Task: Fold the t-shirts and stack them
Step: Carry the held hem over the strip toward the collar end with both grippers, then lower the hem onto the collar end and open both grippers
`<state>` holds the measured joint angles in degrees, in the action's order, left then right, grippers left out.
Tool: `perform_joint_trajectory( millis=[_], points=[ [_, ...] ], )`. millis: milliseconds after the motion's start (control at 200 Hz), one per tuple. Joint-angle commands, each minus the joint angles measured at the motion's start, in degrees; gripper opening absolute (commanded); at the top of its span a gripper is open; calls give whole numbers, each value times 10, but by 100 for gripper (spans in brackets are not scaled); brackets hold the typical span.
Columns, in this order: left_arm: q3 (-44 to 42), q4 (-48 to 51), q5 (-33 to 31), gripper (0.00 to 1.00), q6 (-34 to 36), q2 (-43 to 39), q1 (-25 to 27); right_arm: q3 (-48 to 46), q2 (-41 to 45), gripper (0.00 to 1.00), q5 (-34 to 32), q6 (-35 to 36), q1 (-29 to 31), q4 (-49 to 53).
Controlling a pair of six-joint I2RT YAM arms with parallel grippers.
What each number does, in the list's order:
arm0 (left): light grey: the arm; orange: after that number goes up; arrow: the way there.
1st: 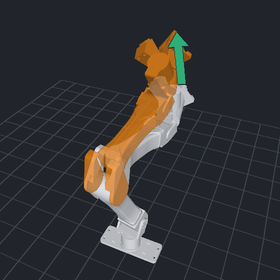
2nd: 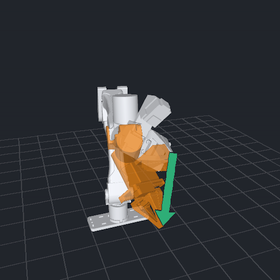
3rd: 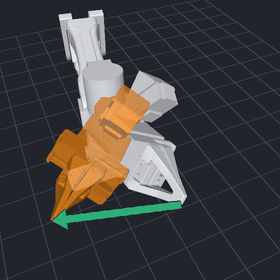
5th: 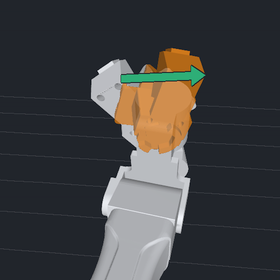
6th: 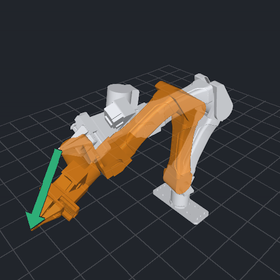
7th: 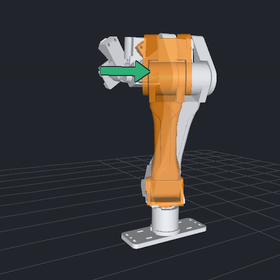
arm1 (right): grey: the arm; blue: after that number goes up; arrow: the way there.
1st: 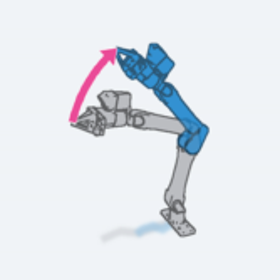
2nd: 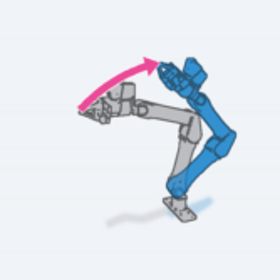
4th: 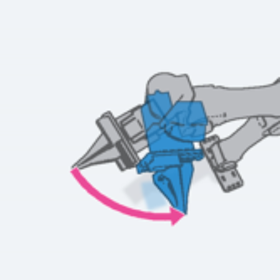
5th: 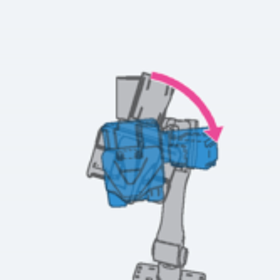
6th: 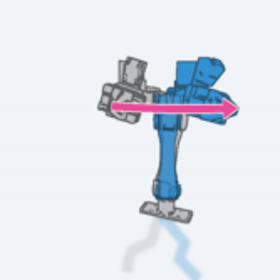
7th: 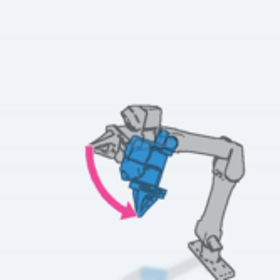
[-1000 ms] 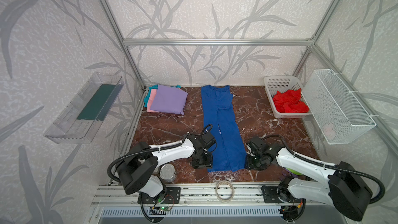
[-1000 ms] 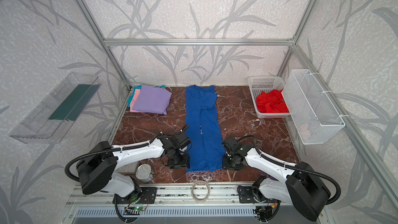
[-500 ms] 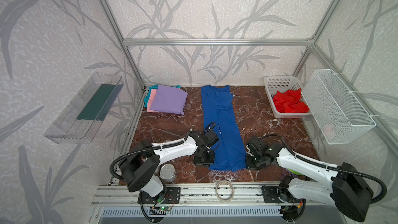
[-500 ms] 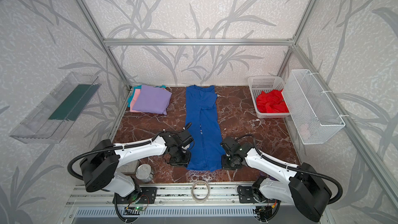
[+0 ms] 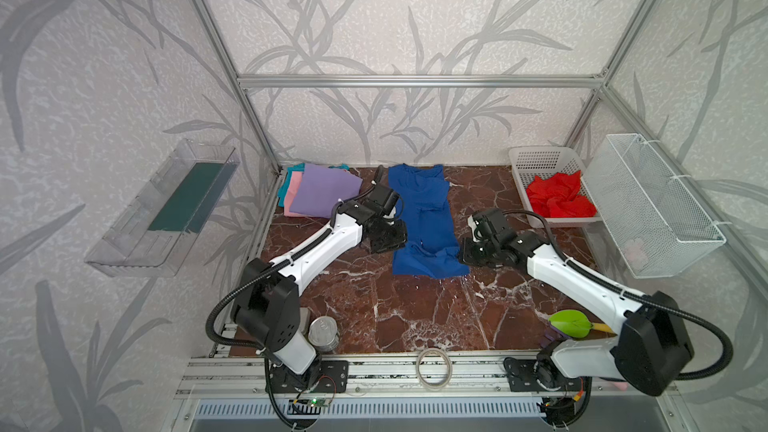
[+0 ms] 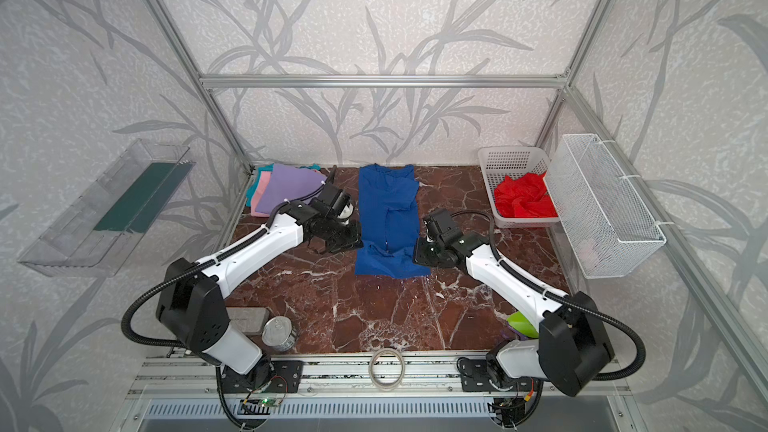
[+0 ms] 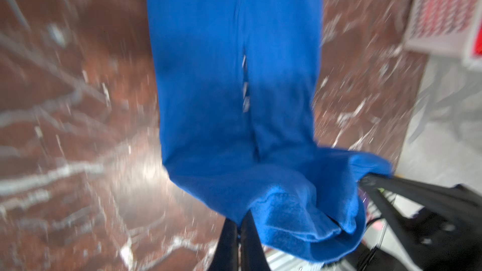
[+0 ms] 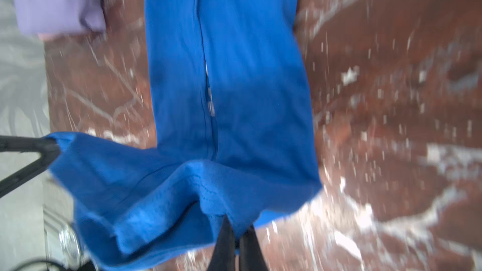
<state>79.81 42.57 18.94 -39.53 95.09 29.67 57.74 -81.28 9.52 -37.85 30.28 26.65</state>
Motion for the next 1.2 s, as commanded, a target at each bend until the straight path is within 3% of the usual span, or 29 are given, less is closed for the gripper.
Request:
perform_joint_trajectory(
  millis=[0,300,560,725,830,1010,1195],
  points=[
    [82,45,-55,0,34,56,-21,72,-67,0,9,40,-22,-45],
    [205,45,-65,0,43,203,-75,264,-272,0,70,64,-93,-48],
    [349,86,-58,0,68,324,-99,426,-419,0,88,80,-103,-6],
    [406,111,-50,0,72,374,-109,474,-470,0,92,73,-105,5],
    [421,115,-41,8,75,393,-111,484,-481,0,78,70,-106,16],
    [438,122,-34,30,72,410,-117,478,-477,0,47,64,-113,29],
    [461,150,-53,42,75,400,-124,469,-459,42,44,61,-121,29]
  ],
)
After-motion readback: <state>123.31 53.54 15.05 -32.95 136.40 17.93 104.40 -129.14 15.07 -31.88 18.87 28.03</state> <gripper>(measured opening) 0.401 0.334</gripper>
